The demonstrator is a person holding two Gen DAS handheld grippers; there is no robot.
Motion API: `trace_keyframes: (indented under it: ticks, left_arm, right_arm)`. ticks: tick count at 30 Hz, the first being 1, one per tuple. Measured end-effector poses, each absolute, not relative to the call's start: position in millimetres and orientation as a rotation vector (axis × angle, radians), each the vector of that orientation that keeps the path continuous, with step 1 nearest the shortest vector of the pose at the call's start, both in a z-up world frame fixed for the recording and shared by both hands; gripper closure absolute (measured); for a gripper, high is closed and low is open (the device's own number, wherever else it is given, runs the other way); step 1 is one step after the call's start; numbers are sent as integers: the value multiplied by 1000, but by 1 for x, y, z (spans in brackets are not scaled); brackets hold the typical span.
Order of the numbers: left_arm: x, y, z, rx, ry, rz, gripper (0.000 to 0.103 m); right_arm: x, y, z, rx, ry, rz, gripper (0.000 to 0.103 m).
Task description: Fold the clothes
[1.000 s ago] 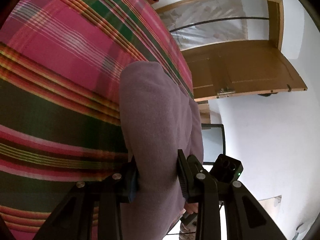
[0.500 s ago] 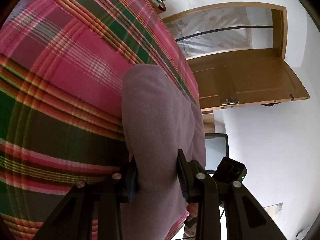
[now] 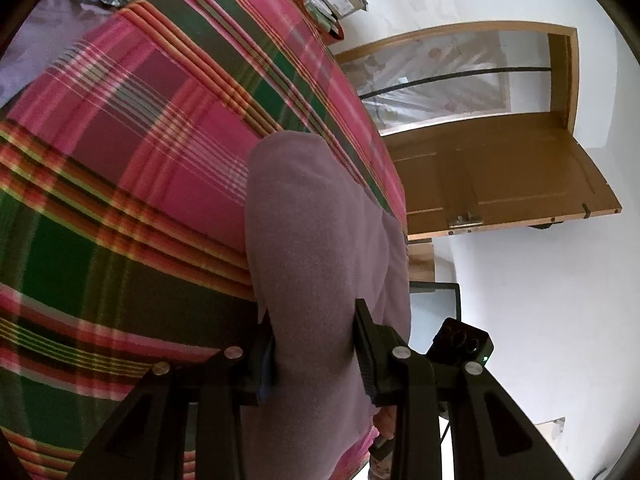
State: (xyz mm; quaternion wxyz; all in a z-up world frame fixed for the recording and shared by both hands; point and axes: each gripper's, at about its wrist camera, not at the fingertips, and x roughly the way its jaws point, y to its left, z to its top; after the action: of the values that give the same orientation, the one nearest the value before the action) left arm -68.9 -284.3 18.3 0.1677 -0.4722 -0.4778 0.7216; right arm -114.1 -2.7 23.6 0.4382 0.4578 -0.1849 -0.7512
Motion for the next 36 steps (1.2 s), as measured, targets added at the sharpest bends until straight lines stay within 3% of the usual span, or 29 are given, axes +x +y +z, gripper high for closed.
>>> trace_keyframes:
  ticks: [36]
  left_arm:
    - [-67, -380, 12, -1336, -1443, 2210, 68]
  right_arm:
    - [-114, -92, 13, 1102, -325, -1809, 75]
